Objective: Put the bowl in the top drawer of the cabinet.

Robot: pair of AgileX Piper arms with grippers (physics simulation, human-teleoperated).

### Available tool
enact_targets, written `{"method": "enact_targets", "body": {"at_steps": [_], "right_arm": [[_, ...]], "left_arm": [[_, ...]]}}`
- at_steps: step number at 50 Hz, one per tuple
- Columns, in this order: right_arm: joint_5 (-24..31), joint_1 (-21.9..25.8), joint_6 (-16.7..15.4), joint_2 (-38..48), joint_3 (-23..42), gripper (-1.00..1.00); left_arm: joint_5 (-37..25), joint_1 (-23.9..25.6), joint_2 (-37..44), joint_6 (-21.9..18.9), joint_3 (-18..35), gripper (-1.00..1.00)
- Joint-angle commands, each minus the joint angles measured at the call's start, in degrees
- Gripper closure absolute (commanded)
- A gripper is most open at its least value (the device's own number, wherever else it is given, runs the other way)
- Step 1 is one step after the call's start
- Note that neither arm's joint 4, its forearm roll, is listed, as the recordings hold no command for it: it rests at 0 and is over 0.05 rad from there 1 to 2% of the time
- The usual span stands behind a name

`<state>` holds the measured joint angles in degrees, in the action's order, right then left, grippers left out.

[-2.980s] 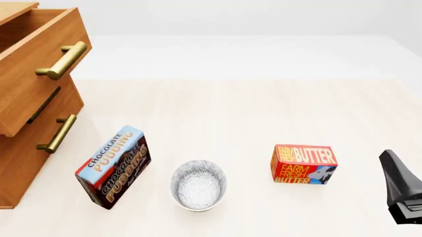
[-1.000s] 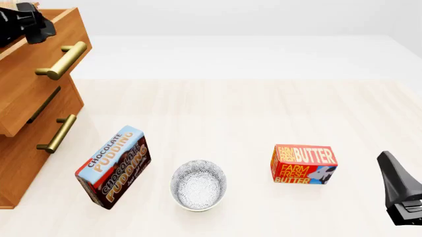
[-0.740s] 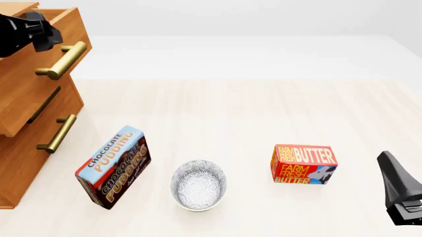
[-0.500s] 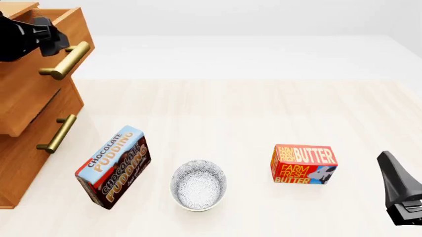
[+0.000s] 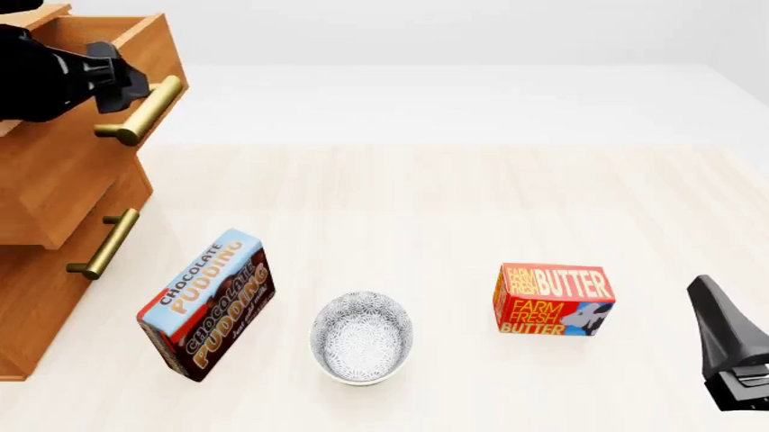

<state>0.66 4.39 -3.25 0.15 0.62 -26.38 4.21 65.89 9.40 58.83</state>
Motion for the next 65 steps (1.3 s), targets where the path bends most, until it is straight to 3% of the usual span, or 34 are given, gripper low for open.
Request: {"method": "enact_targets", "body": {"at_steps": [1,65], "right_arm": [[-0.01,-0.01,0.00,0.06,-0.05,-1.00],[-0.04,-0.22,0.08,0.05,-0.29,-1.00]], "left_arm": [[-0.93,3.08,-1.31,-1.17,-0.56,-1.00],[-3.10,17.54,-1.01,-3.85,2.70,-1.00]]}}
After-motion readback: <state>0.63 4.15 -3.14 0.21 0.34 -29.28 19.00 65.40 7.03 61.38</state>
